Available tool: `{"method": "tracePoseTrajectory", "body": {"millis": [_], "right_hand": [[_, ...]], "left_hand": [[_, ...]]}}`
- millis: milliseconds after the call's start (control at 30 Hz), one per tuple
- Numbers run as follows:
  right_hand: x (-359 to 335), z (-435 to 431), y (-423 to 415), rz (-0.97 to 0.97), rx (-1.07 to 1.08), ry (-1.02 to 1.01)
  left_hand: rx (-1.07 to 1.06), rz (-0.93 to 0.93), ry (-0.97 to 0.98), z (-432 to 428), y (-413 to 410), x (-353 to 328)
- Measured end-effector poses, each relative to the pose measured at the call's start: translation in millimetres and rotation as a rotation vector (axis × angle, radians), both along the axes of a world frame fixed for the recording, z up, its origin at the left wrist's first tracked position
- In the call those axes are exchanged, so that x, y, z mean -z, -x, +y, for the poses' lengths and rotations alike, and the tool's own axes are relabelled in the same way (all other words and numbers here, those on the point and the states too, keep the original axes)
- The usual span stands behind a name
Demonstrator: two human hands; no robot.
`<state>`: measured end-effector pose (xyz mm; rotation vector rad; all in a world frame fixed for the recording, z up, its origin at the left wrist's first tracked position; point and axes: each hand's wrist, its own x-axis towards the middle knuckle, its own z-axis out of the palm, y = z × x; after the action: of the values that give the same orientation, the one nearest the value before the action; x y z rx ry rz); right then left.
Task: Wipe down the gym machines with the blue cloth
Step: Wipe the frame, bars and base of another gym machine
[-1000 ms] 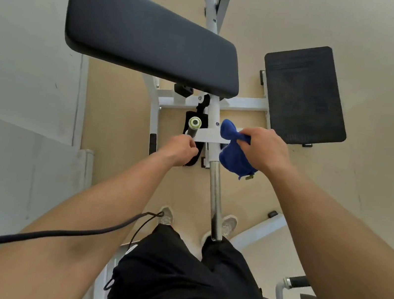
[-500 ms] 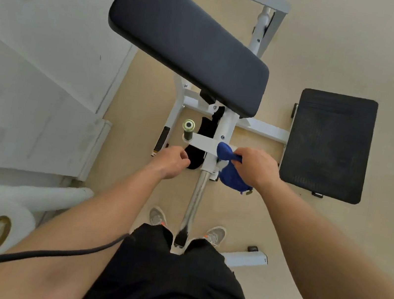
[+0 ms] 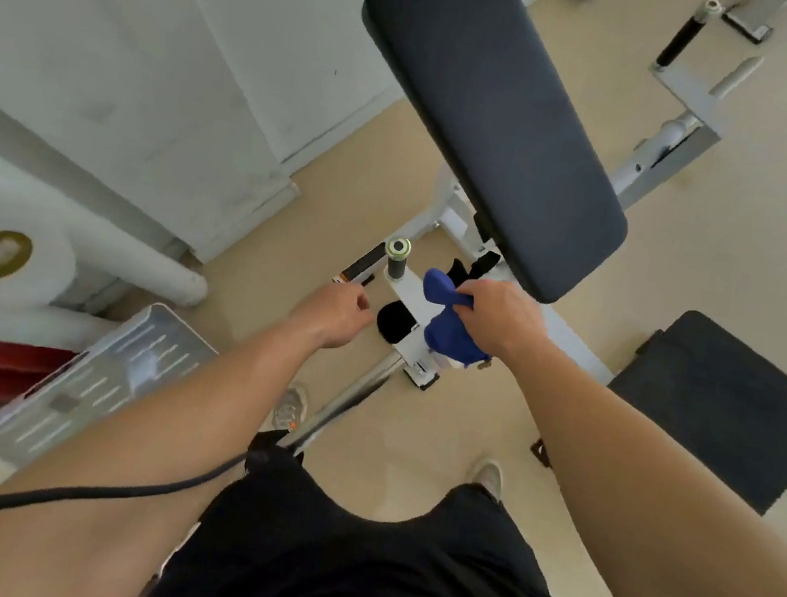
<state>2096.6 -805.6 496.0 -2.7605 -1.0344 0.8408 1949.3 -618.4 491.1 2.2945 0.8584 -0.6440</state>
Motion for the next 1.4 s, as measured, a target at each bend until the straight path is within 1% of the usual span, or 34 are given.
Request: {"method": "tracePoseTrajectory", "body": {"millis": [67,133,267,367,533,667,867,1033,1167,1267,1400], "right_hand": [[-2.5,-8.9,-12.5,0.000,-0.103,0.003],[-7.6,-29.0,-20.5,-0.002,-0.173,0.016],[-10.9,-68.1,-25.9,0.005,-0.312,0.081],[-9.2,-80.6,-33.4,0.007,-0.388,0.114],[-6.7,-81.3,-40.7,0.039,-0.447,0.165],[-4.3,-82.0,-60.2,0.037,-0.434,0.177],[-16.0,-83.5,-95.5,0.014,-0.407,0.201],[-23.1,-67.2,-126.1,0.013,-0.453,0.182],[-24.9,-52.4,-159.2,0.027,-0.557,0.171],[-16.7,-47.5,-197.2,0.006,-0.667,0.153],[7.5,-31.2,-257.6,-0.034,-0.927,0.160]], "left_hand": [[-0.141,0.001,-0.034,-22.6,9.2,-0.5],[-0.244,-0.003,-0.021,-52.3,16.3,-2.0],[-0.373,-0.020,0.025,-106.1,21.7,-5.8],[-0.456,-0.041,0.070,-129.1,20.3,-3.5],[-0.457,-0.025,0.091,-144.9,12.5,12.9],[-0.448,-0.034,0.119,-145.6,-15.8,19.7],[-0.411,-0.057,0.151,-143.9,-57.1,9.9],[-0.498,-0.094,0.159,-140.5,-93.0,2.3],[-0.509,-0.061,0.148,-146.3,-132.0,1.2],[-0.575,-0.059,0.131,-156.0,-165.4,5.7],[-0.735,-0.079,0.080,-171.5,-210.8,21.9]]}}
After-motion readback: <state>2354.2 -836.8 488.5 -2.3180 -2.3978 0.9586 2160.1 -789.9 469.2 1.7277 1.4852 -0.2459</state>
